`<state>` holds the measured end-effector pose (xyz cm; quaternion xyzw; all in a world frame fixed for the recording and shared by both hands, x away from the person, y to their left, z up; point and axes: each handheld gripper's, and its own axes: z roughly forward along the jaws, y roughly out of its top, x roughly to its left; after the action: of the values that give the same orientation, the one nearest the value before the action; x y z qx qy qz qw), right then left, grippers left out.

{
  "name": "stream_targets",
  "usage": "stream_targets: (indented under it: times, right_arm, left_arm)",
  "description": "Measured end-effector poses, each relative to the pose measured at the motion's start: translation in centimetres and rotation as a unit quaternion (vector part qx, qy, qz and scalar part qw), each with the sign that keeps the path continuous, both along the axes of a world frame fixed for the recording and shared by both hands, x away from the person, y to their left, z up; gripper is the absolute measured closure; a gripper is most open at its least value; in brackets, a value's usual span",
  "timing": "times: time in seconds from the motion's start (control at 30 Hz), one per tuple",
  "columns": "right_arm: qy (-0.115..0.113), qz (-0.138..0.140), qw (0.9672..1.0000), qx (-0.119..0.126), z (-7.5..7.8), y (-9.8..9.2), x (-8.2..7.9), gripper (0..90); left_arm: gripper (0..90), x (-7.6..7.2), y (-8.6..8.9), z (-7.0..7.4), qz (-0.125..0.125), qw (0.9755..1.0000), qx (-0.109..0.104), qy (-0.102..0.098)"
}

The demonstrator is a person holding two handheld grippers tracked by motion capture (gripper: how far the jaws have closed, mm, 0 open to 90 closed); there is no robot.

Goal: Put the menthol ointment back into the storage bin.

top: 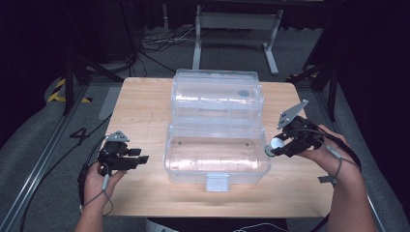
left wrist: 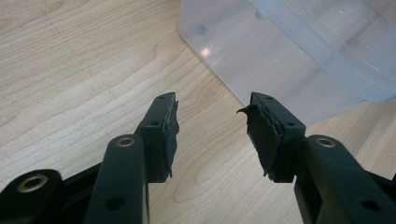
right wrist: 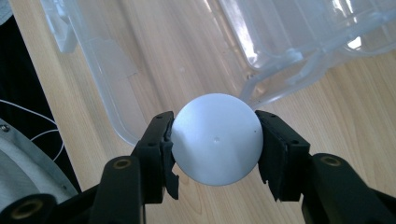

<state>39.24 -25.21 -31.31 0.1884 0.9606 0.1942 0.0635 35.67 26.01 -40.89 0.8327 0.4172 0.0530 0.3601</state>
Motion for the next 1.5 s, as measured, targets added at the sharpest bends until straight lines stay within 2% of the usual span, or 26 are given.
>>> stream_targets:
  times: [0.4,0.47,0.57,0.73,0.83,1.03,1.2,1.5]
  right_arm:
    - [0.003,0.04,0.9992,-0.006,-0.9,2.4,-0.1,50.5]
    - [0.003,0.036,0.9993,-0.007,-0.8,2.6,-0.2,50.5]
    - [0.006,0.046,0.9989,-0.004,-0.9,2.8,-0.3,50.5]
    - [0.018,0.06,0.998,-0.01,-1.5,3.5,-0.3,50.6]
    - [0.03,0.059,0.9977,-0.016,-1.8,3.8,-0.2,50.5]
    - [0.041,0.064,0.9968,-0.026,-2.6,4.1,0.0,50.5]
    - [0.049,0.081,0.9949,-0.035,-3.5,4.4,0.4,50.5]
    - [0.064,0.085,0.9932,-0.048,-4.8,4.8,1.0,50.5]
  left_arm:
    - [52.4,-0.1,0.1,0.0,0.001,1.0,0.0,-0.002]
    - [52.3,-0.1,0.1,0.0,0.001,1.0,0.0,-0.002]
    - [52.4,-0.1,0.0,0.0,0.0,1.0,0.0,-0.001]
    - [52.1,-0.1,0.0,0.0,-0.001,1.0,0.0,-0.001]
    - [52.1,-0.1,0.1,0.1,0.0,1.0,0.0,-0.002]
    - [52.1,0.0,0.0,0.1,-0.001,1.0,0.0,-0.002]
    - [52.1,0.0,0.0,0.1,-0.002,1.0,-0.001,-0.003]
    - [52.1,0.1,0.0,0.1,-0.005,1.0,0.001,-0.005]
